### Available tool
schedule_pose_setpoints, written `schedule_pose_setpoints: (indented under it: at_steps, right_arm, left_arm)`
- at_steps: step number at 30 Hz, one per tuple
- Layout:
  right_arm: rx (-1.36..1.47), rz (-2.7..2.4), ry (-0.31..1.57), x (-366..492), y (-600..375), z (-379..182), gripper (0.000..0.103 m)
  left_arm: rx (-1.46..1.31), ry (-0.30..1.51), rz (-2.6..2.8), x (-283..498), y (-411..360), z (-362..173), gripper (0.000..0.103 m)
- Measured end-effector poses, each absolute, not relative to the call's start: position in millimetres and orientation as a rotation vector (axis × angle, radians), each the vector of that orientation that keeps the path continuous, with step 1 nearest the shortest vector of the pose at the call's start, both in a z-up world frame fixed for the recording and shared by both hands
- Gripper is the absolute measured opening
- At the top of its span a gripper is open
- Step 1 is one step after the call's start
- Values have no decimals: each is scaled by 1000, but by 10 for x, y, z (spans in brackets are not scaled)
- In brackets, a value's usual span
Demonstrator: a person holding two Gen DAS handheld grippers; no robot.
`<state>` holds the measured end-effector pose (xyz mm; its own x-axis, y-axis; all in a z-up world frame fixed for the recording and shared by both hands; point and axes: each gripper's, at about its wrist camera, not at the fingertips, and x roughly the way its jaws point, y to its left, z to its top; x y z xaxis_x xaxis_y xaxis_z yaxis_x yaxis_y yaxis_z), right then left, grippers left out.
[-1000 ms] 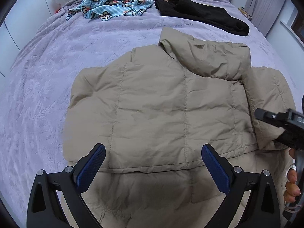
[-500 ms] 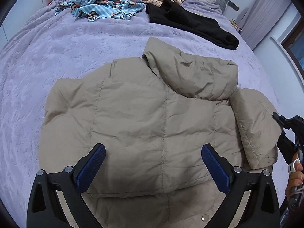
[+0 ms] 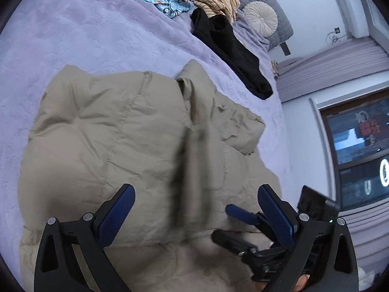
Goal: Fold large clothes
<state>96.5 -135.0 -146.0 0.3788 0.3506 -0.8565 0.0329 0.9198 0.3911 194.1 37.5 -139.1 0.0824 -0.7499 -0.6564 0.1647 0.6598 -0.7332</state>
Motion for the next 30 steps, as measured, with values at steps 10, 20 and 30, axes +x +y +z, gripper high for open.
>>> schedule_pose_setpoints:
  at_steps: [10,20,30]
  right_arm:
    - [519,59,1171,-30,-2053,-1334,51]
    - [202,-174,1145,-186,-2444,-1418,19]
    - [262,-366,1132,-325,-3370,-1678,15]
  left_arm:
    - [-325,1487,-791,1989,-349,-1839,50]
    - [-490,1262,-879,2015,-366,-1079,10]
    - [-71,1395,-723,1845,-404,-1812,11]
